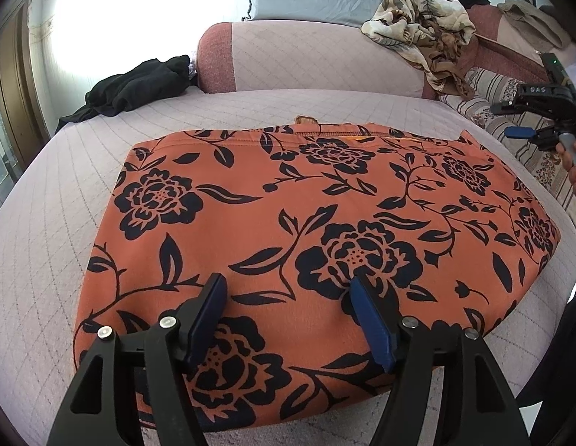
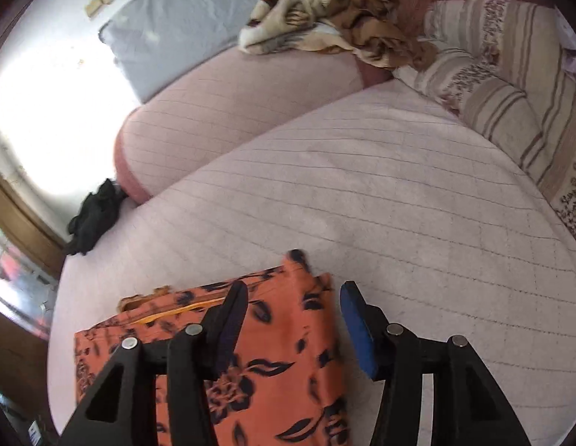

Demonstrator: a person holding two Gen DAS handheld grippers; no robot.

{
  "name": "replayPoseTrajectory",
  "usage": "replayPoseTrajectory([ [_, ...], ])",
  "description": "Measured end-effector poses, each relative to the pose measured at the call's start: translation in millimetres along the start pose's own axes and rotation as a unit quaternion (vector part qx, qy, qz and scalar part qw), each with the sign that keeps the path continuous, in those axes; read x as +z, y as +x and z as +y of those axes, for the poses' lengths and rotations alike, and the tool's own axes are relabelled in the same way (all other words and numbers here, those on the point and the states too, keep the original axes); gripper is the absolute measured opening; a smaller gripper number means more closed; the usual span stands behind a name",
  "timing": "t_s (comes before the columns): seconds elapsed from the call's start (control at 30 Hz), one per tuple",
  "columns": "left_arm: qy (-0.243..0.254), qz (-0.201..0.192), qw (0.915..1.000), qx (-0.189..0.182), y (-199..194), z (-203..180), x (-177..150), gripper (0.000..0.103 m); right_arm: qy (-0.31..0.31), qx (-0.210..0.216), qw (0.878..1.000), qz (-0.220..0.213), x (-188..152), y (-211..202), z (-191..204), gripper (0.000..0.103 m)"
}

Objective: Fold small clothes

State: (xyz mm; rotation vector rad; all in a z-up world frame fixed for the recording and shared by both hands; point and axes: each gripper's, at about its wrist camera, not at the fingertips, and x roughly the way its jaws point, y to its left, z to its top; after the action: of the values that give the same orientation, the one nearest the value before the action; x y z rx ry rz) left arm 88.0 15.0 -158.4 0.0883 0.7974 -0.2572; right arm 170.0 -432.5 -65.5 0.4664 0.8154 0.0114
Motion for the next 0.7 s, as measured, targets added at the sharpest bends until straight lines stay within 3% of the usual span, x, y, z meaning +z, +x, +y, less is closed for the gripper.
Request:
replayPoseTrajectory([
  [0.03,0.000,0.000,1.0000,0.000,-0.2,0.3,0.2,0.070,-0.007,0.039,0.999,0.014,-4.9,-1.7,9.9,0.067],
  [0.1,-0.002,0.001,1.0000,-0.004,-3.5,1.4,0.2,0.070,-0.019,0.096,0.994,0.056,-22.6,8.2,22.4,0.071],
  [0.13,-0.008,0.004,0.9999,-0.010,-8.5,3.7,0.9,0.070,-0.021,0.077,0.993,0.084,-33.2,20.2,18.5,0.071],
  [0.2,-0.034,-0.004,0.9989,-0.031,-31.3,15.7,2.8,0.070,0.023,-0.003,0.990,0.137,-55.3,44.7,-12.2,0.066],
  [0.23,-0.054,-0.021,0.9976,-0.038,-48.1,25.7,3.2,0.070,0.046,0.000,0.992,0.118,-59.6,38.6,-21.5,0.061],
  [0.3,-0.105,-0.043,0.9925,-0.046,-77.5,48.8,-2.5,0.070,0.041,0.011,0.995,0.089,-61.0,17.0,-16.7,0.065],
  [0.37,-0.179,-0.046,0.9814,-0.052,-94.2,79.5,-18.1,0.070,0.014,0.025,0.997,0.070,-65.6,-5.5,-0.4,0.068],
  [0.43,-0.244,-0.025,0.9682,-0.048,-90.7,105.7,-33.4,0.070,-0.004,0.056,0.997,0.060,-75.8,-23.1,14.8,0.076],
  [0.47,-0.263,0.005,0.9637,-0.042,-78.9,115.7,-39.4,0.069,-0.015,0.067,0.996,0.062,-82.3,-27.0,20.9,0.079],
  [0.5,-0.273,0.047,0.9602,-0.038,-62.8,121.4,-45.7,0.051,-0.027,0.065,0.995,0.069,-92.4,-25.4,23.7,0.081],
  [0.53,-0.285,0.094,0.9533,-0.037,-45.2,126.9,-53.1,0.025,-0.037,0.049,0.994,0.089,-101.5,-15.9,23.3,0.081],
  [0.57,-0.295,0.092,0.9502,-0.039,-43.5,131.7,-57.3,0.025,-0.030,0.027,0.993,0.115,-108.0,-2.7,16.4,0.081],
  [0.6,-0.293,0.088,0.9510,-0.043,-48.7,132.3,-55.2,0.022,-0.009,0.032,0.992,0.123,-111.9,6.4,3.7,0.080],
  [0.63,-0.281,0.086,0.9549,-0.043,-53.4,129.7,-52.4,0.020,-0.001,0.041,0.994,0.101,-113.8,1.3,0.3,0.080],
  [0.7,-0.259,0.085,0.9616,-0.034,-57.0,124.0,-51.9,0.019,0.011,0.044,0.994,0.098,-112.8,-6.9,1.1,0.080],
])
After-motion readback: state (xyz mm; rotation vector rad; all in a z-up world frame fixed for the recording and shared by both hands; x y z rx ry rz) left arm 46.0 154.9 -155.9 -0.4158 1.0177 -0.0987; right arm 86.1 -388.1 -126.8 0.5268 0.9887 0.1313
